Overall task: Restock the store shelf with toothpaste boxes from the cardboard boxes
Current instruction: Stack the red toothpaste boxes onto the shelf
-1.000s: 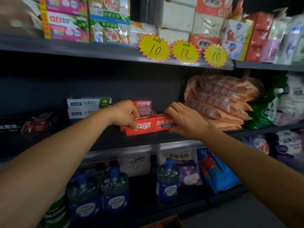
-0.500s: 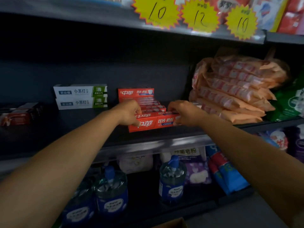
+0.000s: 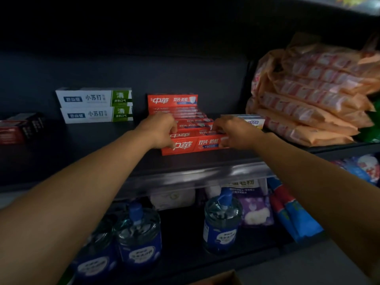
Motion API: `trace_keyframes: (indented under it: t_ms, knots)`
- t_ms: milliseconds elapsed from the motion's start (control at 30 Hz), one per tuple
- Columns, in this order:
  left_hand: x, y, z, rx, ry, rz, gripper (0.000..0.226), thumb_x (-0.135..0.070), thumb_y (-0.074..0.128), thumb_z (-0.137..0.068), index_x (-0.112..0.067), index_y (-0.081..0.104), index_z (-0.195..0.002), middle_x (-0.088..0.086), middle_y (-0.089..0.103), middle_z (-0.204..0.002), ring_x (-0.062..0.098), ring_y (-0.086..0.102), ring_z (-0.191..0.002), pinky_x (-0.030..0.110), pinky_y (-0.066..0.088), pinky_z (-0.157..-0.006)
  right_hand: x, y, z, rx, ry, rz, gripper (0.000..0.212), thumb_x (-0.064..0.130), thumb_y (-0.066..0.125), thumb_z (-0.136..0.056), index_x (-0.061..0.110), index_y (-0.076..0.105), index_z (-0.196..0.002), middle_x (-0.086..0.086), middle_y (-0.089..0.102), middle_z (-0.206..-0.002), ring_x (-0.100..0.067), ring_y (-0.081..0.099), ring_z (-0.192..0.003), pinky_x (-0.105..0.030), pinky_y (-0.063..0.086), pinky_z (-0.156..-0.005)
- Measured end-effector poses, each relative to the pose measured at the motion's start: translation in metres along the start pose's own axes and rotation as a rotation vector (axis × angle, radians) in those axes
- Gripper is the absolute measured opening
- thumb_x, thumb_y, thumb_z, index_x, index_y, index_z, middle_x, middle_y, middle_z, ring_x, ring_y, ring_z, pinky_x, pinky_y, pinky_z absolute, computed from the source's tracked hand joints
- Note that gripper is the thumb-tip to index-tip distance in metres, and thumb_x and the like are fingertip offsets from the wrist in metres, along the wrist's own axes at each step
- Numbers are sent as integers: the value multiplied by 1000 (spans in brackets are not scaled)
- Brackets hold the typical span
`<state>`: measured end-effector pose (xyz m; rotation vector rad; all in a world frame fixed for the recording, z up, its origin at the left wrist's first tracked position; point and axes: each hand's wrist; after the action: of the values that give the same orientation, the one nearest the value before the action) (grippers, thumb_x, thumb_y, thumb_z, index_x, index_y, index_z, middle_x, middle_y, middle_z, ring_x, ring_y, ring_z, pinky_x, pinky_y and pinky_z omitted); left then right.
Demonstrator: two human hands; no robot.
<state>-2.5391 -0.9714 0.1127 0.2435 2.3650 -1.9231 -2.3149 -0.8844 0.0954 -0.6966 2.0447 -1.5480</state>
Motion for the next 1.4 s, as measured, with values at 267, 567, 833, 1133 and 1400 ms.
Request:
trace_keyframes:
  t_ms: [267, 567, 833, 1133, 1400]
  knots:
    - [5, 6, -11, -40, 2, -78, 39, -22, 81, -74, -16, 69, -110, 4, 64, -116, 21, 61, -101, 39, 53, -88, -1, 4, -15, -7, 5, 40, 51, 21, 75, -76, 12, 53, -122, -11, 54, -123, -26, 53, -110, -37, 46, -91]
    - [8, 7, -13, -46, 8, -78, 43, -25, 82, -73, -15, 68, -113, 5, 63, -118, 22, 60, -104, 40, 53, -89, 2, 5, -19, 11, 6, 55, 56, 23, 75, -77, 13, 49, -126, -11, 53, -125, -27, 54, -111, -39, 46, -91]
    - [-9, -23, 25, -67, 33, -55, 47, -28, 82, -73, -13, 66, -115, 5, 64, -117, 24, 61, -102, 40, 53, -89, 36, -31, 13, -65, -18, 68, 60, 27, 73, -78, 14, 46, -131, -10, 52, -126, -27, 50, -117, -37, 45, -94]
    - [-40, -24, 112, 33, 142, -18, 41, -29, 81, -71, -16, 67, -107, 5, 64, -107, 26, 62, -97, 41, 54, -82, 93, -41, 103, 2, -68, 74, 62, 29, 70, -80, 12, 42, -133, -9, 45, -133, -28, 44, -123, -41, 45, -93]
    - [-47, 57, 175, 245, 170, -13, 34, -33, 80, -72, -15, 61, -94, 7, 62, -104, 24, 57, -93, 31, 44, -69, 123, 32, 180, 150, -85, -18, 59, 26, 70, -81, 12, 46, -133, -10, 48, -130, -28, 46, -120, -40, 46, -90]
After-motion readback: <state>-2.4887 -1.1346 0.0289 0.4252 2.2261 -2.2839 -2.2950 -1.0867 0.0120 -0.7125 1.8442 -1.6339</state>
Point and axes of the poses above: each hand's wrist, its own z-axis away from the middle knuckle, its own y-axis out of the palm, x = y × z
